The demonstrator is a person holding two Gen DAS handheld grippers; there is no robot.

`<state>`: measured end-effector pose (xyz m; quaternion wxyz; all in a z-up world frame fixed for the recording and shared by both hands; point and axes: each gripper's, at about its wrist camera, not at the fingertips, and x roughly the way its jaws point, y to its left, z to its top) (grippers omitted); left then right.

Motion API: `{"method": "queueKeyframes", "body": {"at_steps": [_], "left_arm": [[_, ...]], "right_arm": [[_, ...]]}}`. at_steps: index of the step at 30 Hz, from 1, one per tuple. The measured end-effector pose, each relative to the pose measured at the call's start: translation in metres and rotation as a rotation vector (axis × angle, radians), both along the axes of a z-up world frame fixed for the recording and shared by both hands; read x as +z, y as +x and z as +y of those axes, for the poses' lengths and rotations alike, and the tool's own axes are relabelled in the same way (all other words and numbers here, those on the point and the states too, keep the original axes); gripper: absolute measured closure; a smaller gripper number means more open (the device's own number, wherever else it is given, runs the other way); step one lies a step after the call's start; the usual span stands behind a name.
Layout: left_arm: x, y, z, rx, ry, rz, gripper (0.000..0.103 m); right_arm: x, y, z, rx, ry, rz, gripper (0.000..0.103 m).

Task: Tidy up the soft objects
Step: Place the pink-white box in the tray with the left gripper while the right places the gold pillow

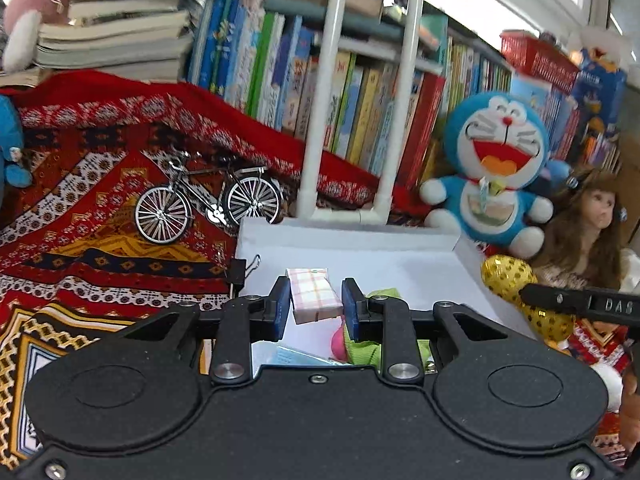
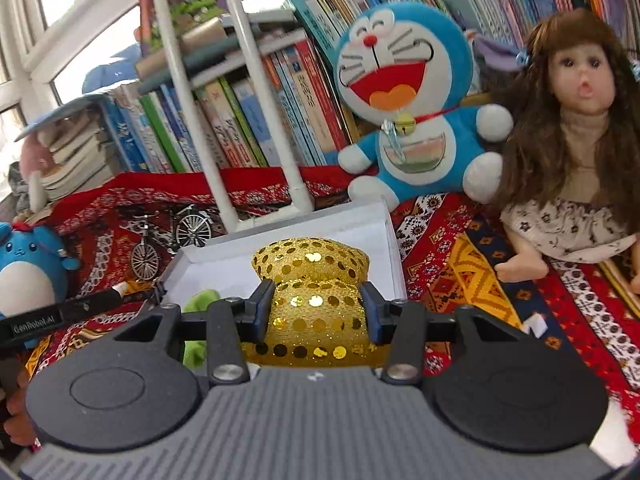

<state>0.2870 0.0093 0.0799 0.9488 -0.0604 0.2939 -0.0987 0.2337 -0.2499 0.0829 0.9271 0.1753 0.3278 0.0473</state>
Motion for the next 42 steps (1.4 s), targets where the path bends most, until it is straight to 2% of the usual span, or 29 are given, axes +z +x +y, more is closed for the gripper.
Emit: {"method": "queueKeyframes", "body": {"at_steps": [7,15,20,23,26,31,35,42], "left_arm": [[-0.023,0.021,-0.012,-0.006,0.029,0.054,0.077],[-0.038,0.029,-0.017,-0.015,0.047,0.104,0.077],[-0.042,0.031,-0.014,-0.009,0.038,0.119,0.076],[-0.039,0.029,-0.012,-0.001,0.027,0.113,0.064],[-0.032,0.024,-0.01,0.002,0.016,0.094,0.057],[-0.016,0.008,-0.01,0.007,0.04,0.031,0.044],[-0.003,-0.011,-0.009,0.009,0.06,-0.02,0.027],[0.01,-0.049,-0.002,0.017,0.066,-0.086,0.019]], "right_arm": [[-0.017,0.024,0.002,-0.02,-0.001,0.046,0.052],[-0.034,0.031,0.002,-0.029,0.005,0.088,0.051],[-0.037,0.032,0.002,-0.03,0.017,0.092,0.044],[-0.034,0.029,0.002,-0.035,0.022,0.082,0.035],[-0.03,0.026,0.003,-0.032,0.023,0.062,0.03],[-0.016,0.014,0.007,-0.014,0.001,0.006,0.022],[-0.003,-0.006,0.009,-0.002,-0.027,-0.063,0.014],[0.013,-0.043,0.008,0.01,-0.089,-0.157,0.004]]}}
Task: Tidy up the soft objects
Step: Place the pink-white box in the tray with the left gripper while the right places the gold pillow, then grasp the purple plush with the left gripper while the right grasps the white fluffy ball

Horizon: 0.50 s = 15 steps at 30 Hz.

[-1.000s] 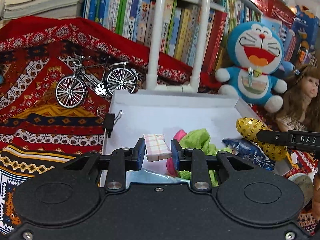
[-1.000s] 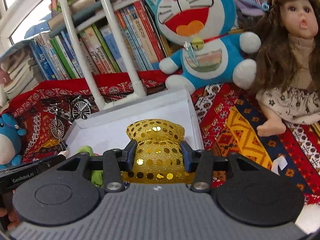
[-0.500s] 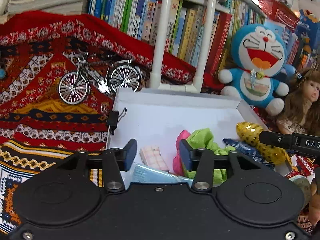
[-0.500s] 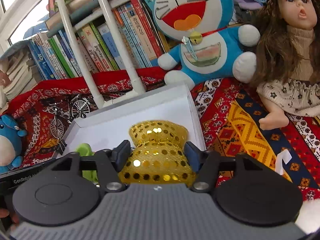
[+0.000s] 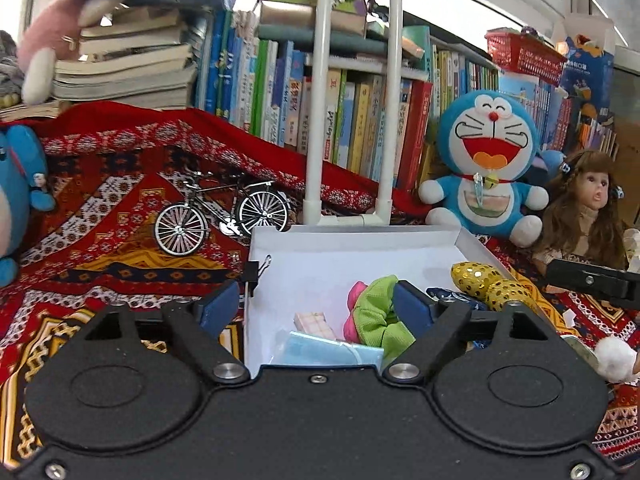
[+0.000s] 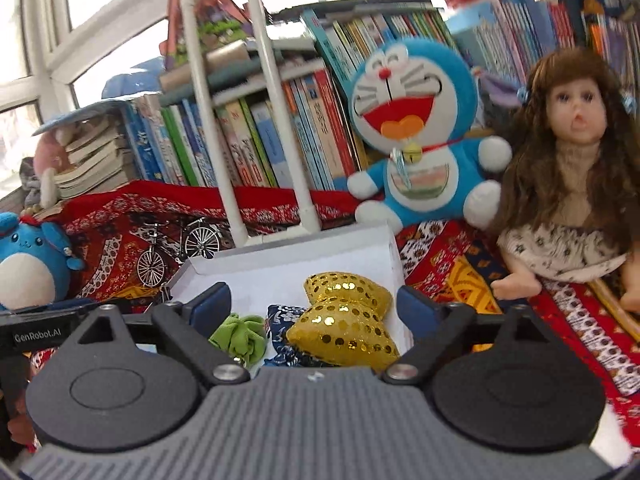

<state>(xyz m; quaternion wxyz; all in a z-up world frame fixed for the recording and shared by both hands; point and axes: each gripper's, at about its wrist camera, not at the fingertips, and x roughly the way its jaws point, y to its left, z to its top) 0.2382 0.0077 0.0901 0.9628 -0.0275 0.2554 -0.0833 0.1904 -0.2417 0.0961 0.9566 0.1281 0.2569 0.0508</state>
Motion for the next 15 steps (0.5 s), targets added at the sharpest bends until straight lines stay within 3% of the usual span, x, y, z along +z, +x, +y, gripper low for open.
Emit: {"method": "queueKeyframes", "body": {"at_steps": [15], "left_arm": [[0.001,-0.065,0.029,0.048,-0.043,-0.031,0.014]], "right_arm": [[0.012,-0.059,0.001,-0.013,-0.14,-0.11,0.0]]}}
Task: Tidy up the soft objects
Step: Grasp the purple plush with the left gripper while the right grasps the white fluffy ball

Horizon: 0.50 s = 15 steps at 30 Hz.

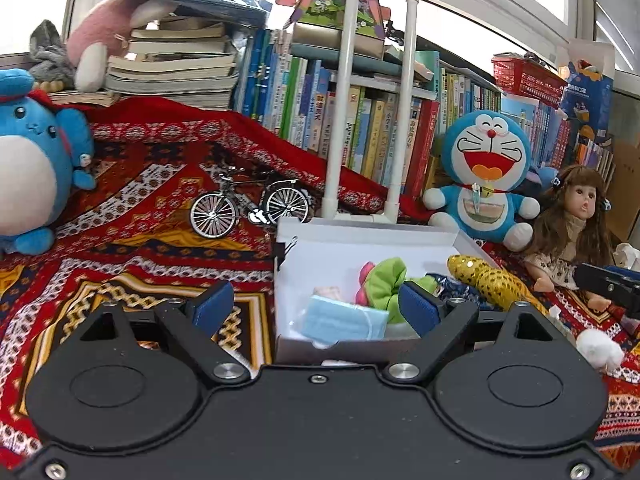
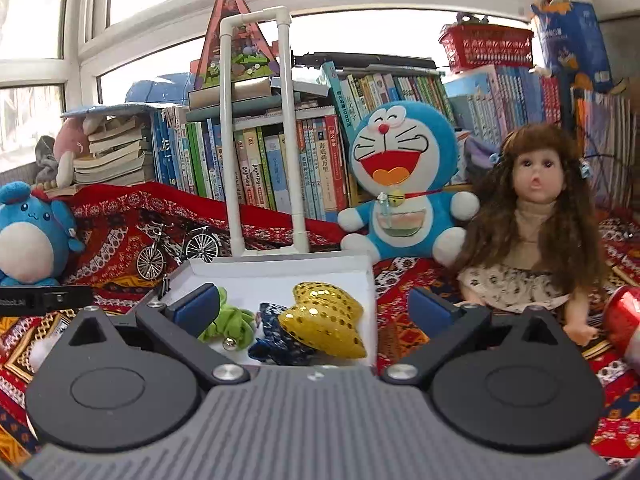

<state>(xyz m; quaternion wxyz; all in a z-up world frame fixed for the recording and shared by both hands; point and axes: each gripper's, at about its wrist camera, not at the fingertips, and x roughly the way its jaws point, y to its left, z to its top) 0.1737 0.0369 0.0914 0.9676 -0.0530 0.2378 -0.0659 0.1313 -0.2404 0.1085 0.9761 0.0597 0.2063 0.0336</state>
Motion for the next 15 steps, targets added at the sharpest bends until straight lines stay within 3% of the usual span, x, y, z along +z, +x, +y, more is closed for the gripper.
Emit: {"method": "queueKeyframes", "body": {"at_steps": [15], "left_arm": [[-0.028,-0.067,0.024,0.088,0.01,-0.029,0.012]], "right_arm": [[-0.034,-0.043,-0.009,-0.069,-0.102,0.037,0.0]]}}
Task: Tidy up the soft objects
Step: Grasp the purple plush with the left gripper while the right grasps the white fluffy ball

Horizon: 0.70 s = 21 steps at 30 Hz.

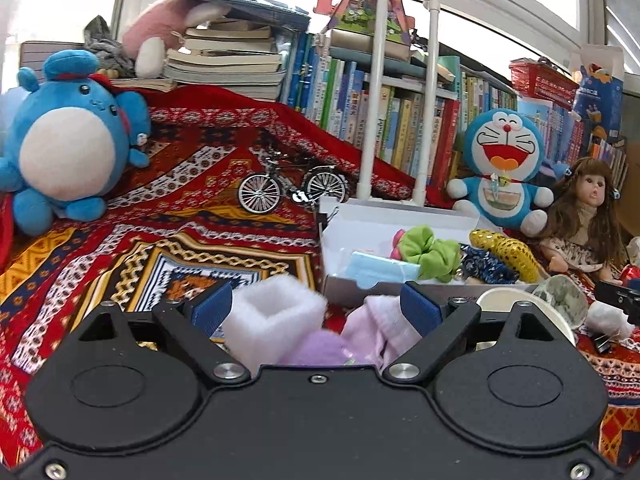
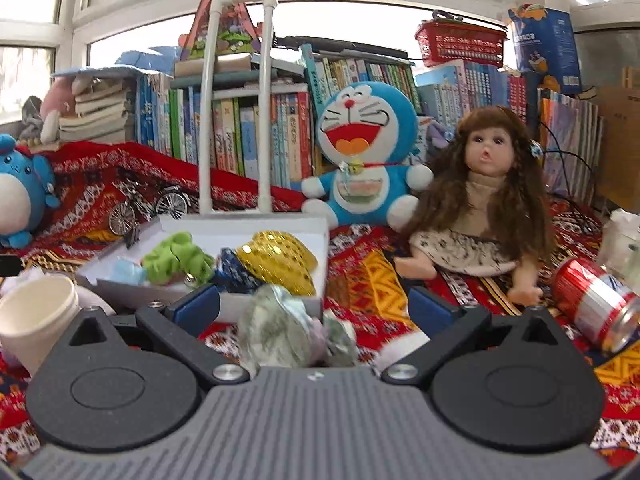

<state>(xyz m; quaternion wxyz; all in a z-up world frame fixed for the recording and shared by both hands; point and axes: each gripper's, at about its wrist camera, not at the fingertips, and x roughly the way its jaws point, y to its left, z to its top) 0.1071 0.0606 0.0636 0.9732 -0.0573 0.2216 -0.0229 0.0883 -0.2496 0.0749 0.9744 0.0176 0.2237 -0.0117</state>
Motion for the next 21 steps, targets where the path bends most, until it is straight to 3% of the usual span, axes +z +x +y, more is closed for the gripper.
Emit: {"method": "queueKeyframes", "body": {"at_steps": [13,21], "left_arm": [[-0.027,-0.018,-0.004,0.015,-0.017,0.06,0.013],[-0.038,-0.018,-0.005,0.022,-0.011,0.086,0.021]], "right_arm": [[-0.021,-0.018,-0.004,-0.039,-0.032,0.019,0.004],[-0.022,-0.022,-0.021,-0.125,-0.08,0.016,0.006]]}}
